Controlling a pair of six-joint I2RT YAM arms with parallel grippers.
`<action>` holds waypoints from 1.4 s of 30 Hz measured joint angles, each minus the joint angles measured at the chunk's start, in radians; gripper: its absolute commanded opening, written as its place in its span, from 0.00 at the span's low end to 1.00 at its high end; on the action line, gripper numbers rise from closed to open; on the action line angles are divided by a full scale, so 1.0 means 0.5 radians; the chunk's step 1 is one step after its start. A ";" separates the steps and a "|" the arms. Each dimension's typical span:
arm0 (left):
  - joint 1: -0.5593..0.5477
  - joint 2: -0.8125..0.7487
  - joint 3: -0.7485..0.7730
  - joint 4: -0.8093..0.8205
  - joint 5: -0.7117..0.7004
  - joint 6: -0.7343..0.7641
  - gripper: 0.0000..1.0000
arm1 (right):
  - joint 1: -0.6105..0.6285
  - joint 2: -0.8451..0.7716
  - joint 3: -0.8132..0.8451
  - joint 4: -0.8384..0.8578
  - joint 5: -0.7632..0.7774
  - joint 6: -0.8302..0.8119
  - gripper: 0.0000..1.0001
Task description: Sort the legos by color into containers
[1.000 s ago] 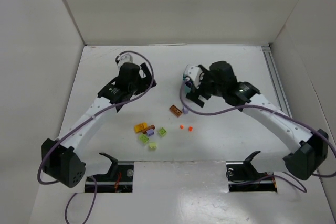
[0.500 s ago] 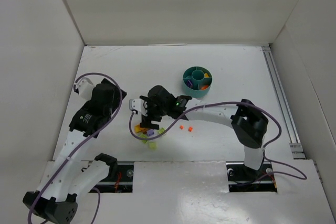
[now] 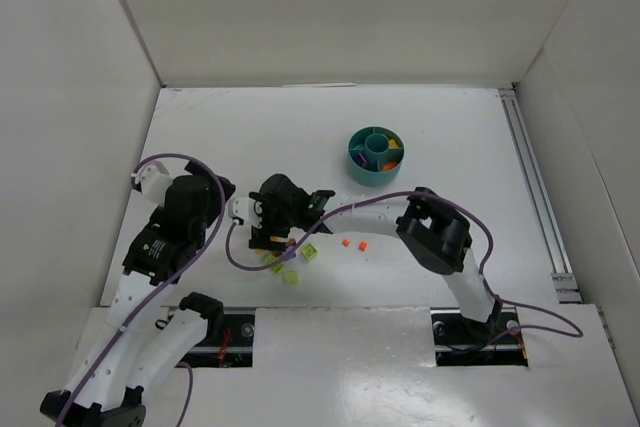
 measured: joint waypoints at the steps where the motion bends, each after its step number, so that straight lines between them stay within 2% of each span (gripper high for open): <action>1: 0.000 -0.014 -0.007 0.009 0.002 0.005 1.00 | 0.000 0.011 0.016 0.007 -0.006 -0.001 0.90; 8: 0.000 -0.045 -0.047 0.084 0.050 0.071 1.00 | 0.000 0.031 0.027 0.028 -0.036 -0.024 0.88; 21: 0.000 -0.079 -0.095 0.188 0.139 0.134 1.00 | 0.002 0.050 0.024 -0.013 -0.365 -0.267 0.86; 24: 0.000 -0.101 -0.095 0.189 0.143 0.136 1.00 | 0.002 0.063 0.046 -0.058 -0.418 -0.300 0.78; 25: 0.000 -0.105 -0.095 0.189 0.145 0.136 1.00 | 0.002 0.076 0.057 -0.065 -0.430 -0.306 0.68; 27: 0.000 -0.114 -0.095 0.190 0.147 0.139 1.00 | 0.002 0.095 0.066 -0.071 -0.444 -0.323 0.56; 28: 0.000 -0.118 -0.095 0.191 0.149 0.143 1.00 | 0.002 0.106 0.067 -0.081 -0.448 -0.322 0.41; 31: 0.000 -0.130 -0.095 0.192 0.151 0.147 1.00 | 0.002 0.118 0.067 -0.098 -0.450 -0.324 0.26; 39: 0.000 -0.184 -0.119 0.202 0.152 0.150 1.00 | 0.002 0.117 0.065 -0.092 -0.462 -0.298 0.00; 42: 0.000 -0.203 -0.122 0.202 0.150 0.150 1.00 | 0.002 0.111 0.059 -0.088 -0.461 -0.269 0.00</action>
